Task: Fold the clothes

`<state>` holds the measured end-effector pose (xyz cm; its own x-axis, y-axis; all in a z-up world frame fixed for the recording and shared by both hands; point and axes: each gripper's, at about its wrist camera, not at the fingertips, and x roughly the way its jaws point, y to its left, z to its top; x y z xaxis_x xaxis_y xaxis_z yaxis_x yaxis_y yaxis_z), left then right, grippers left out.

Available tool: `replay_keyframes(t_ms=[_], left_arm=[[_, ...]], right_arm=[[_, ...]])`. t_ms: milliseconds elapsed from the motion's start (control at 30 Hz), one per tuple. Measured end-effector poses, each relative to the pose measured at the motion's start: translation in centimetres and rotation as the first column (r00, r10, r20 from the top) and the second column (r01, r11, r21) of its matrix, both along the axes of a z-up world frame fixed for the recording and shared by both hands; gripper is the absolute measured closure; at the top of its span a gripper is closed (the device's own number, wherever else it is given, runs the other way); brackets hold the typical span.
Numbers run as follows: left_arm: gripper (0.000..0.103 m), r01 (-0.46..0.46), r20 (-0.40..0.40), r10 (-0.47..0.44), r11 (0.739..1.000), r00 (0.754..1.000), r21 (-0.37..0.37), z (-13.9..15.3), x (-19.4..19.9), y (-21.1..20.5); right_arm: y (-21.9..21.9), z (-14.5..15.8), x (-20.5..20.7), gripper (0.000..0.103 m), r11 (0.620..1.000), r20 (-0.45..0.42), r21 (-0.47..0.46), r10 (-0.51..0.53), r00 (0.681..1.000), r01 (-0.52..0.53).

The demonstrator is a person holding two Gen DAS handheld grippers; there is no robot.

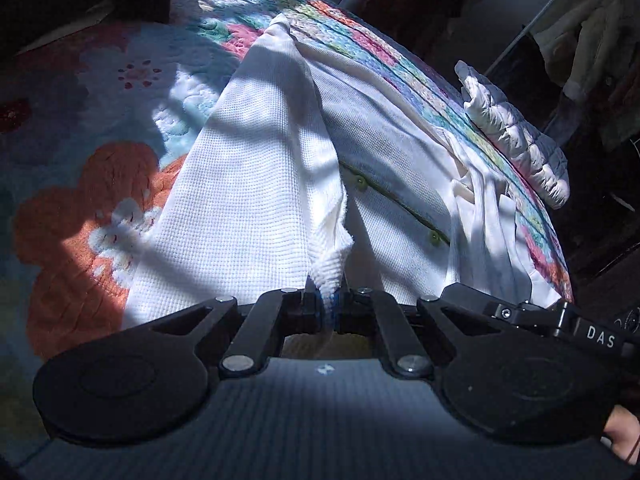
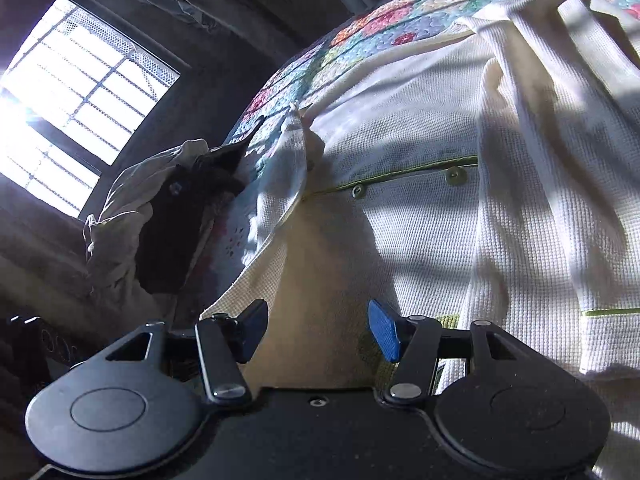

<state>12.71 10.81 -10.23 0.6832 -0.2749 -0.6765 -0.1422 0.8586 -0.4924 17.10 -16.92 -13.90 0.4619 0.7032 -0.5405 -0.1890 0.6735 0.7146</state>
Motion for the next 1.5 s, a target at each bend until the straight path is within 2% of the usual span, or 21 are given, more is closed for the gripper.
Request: replay_keyframes(t_ms=[100, 233, 300, 367, 467, 567, 633, 667, 733, 800, 867, 967, 1067, 1133, 1200, 1300, 1367, 1500], left_arm=[[0.098, 0.008, 0.009, -0.009, 1.0, 1.0, 0.023, 0.4, -0.7, -0.2], [0.098, 0.041, 0.046, -0.044, 0.997, 0.998, 0.059, 1.0, -1.2, -1.3], [0.098, 0.081, 0.068, -0.086, 0.994, 0.994, 0.073, 1.1, -1.4, -2.4], [0.098, 0.115, 0.05, -0.121, 0.988, 0.991, 0.105, 1.0, -1.4, -3.6], [0.098, 0.156, 0.048, -0.16, 0.985, 0.986, 0.079, 0.7, -1.6, -4.7], [0.098, 0.206, 0.057, -0.21, 0.976, 0.976, 0.065, 0.8, -1.8, -6.2], [0.098, 0.24, 0.068, -0.247, 0.966, 0.967, 0.099, 1.3, -1.9, -7.6], [0.098, 0.249, 0.07, -0.259, 0.961, 0.963, 0.119, 1.5, -1.9, -8.1], [0.098, 0.276, 0.086, -0.288, 0.953, 0.954, 0.127, 2.2, -1.7, -9.0], [0.098, 0.314, 0.095, -0.321, 0.946, 0.942, 0.075, 2.8, -1.1, -9.8], [0.098, 0.364, 0.107, -0.363, 0.931, 0.926, 0.012, 3.2, -0.2, -10.9], [0.098, 0.496, 0.101, -0.492, 0.868, 0.865, -0.012, 3.9, 1.3, -14.3], [0.098, 0.616, 0.067, -0.613, 0.788, 0.787, -0.027, 4.0, 2.3, -18.3], [0.098, 0.661, 0.032, -0.661, 0.75, 0.75, -0.026, 3.3, 2.2, -20.6], [0.097, 0.684, -0.008, -0.684, 0.729, 0.729, -0.028, 2.0, 1.9, -22.1], [0.096, 0.681, -0.091, -0.682, 0.731, 0.726, -0.042, -0.5, 1.4, -23.1], [0.095, 0.664, -0.128, -0.666, 0.745, 0.735, -0.069, -1.7, 1.2, -22.5], [0.087, 0.631, -0.171, -0.629, 0.774, 0.758, -0.048, -2.1, 0.5, -20.7]], right_arm=[[1.2, -0.7, 0.8, 0.041, 1.0, -0.04, 0.021, 0.021, 0.999, -0.021], [2.4, -0.9, 1.8, 0.036, 0.993, -0.088, 0.11, 0.056, 0.994, -0.047], [2.8, -0.8, 2.3, 0.03, 0.989, -0.104, 0.139, 0.067, 0.992, -0.053], [3.1, -0.8, 2.7, 0.027, 0.988, -0.119, 0.142, 0.078, 0.99, -0.061], [3.1, -0.9, 3.0, 0.027, 0.987, -0.126, 0.138, 0.093, 0.988, -0.076], [3.6, -0.9, 3.0, 0.029, 0.988, -0.104, 0.093, 0.132, 0.986, -0.122], [3.6, -0.5, 2.5, 0.054, 0.991, -0.051, 0.047, 0.131, 0.99, -0.128], [3.3, -0.3, 2.2, 0.083, 0.993, -0.02, 0.033, 0.118, 0.993, -0.117], [2.8, 0.2, 1.5, 0.088, 0.996, 0.041, 0.005, 0.093, 0.995, -0.093], [1.8, 1.6, 0.4, 0.091, 0.997, 0.138, -0.056, 0.062, 0.988, -0.054], [0.4, 2.9, -0.6, 0.092, 0.994, 0.207, -0.112, 0.032, 0.978, -0.009], [-2.9, 4.5, -1.6, 0.092, 0.984, 0.245, -0.163, -0.034, 0.969, 0.076], [-7.2, 5.1, -2.6, 0.092, 0.971, 0.219, -0.186, -0.11, 0.97, 0.152], [-9.4, 4.7, -3.5, 0.092, 0.961, 0.186, -0.207, -0.146, 0.972, 0.184], [-11.2, 3.6, -4.3, 0.092, 0.95, 0.15, -0.236, -0.17, 0.974, 0.202], [-12.4, 1.1, -5.1, 0.095, 0.934, 0.084, -0.288, -0.194, 0.977, 0.21], [-12.6, -0.2, -5.3, 0.096, 0.931, 0.065, -0.3, -0.197, 0.978, 0.207], [-11.8, -0.9, -4.9, 0.096, 0.91, 0.093, -0.365, -0.175, 0.98, 0.197]])
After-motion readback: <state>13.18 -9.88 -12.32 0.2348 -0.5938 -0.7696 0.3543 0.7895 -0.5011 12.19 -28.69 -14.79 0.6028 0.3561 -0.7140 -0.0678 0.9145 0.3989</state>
